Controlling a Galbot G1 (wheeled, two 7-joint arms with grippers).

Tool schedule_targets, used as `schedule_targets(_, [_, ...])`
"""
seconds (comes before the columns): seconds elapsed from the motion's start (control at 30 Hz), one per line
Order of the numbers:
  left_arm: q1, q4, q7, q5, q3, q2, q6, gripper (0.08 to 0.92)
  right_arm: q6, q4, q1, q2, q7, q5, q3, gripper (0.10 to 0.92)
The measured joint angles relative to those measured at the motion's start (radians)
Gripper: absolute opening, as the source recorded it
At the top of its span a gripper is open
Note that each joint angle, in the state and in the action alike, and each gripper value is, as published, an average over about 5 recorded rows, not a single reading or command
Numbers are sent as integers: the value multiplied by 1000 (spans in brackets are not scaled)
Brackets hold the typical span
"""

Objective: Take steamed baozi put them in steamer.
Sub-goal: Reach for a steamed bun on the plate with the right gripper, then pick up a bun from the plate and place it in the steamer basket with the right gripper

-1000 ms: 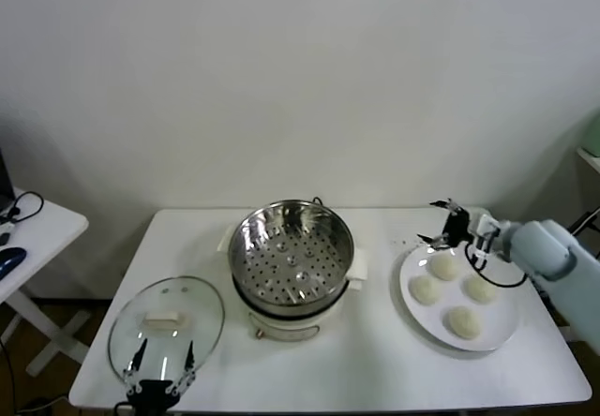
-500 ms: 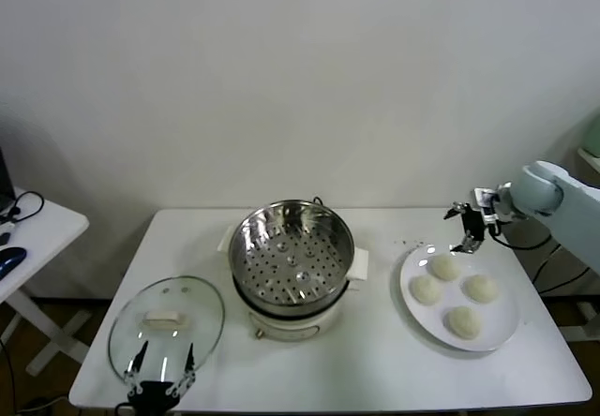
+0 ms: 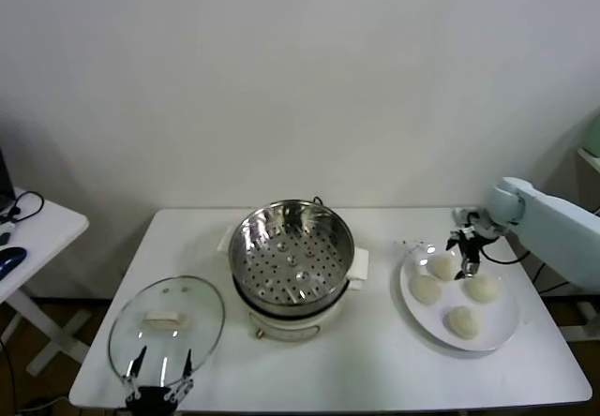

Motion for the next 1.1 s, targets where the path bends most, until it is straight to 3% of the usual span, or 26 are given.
schedule_targets(0.37, [-5,22,-12,18,-6,-1,-11,823,39,-103,-31,68,-3,-48,27,811])
schedule_targets(0.6, [-10,30,-18,26,-10,-1,-16,823,59,-132,-44,93,8,-77,48,653])
schedule_targets(0.7, [-11,32,-22,30,-12,0,-16,823,66,-131,-40,93,11,-83,48,624])
schedule_targets(1.1, [1,28,-32,45,-15,0,-22,823,130,90,230,44,-2,21,-164,617])
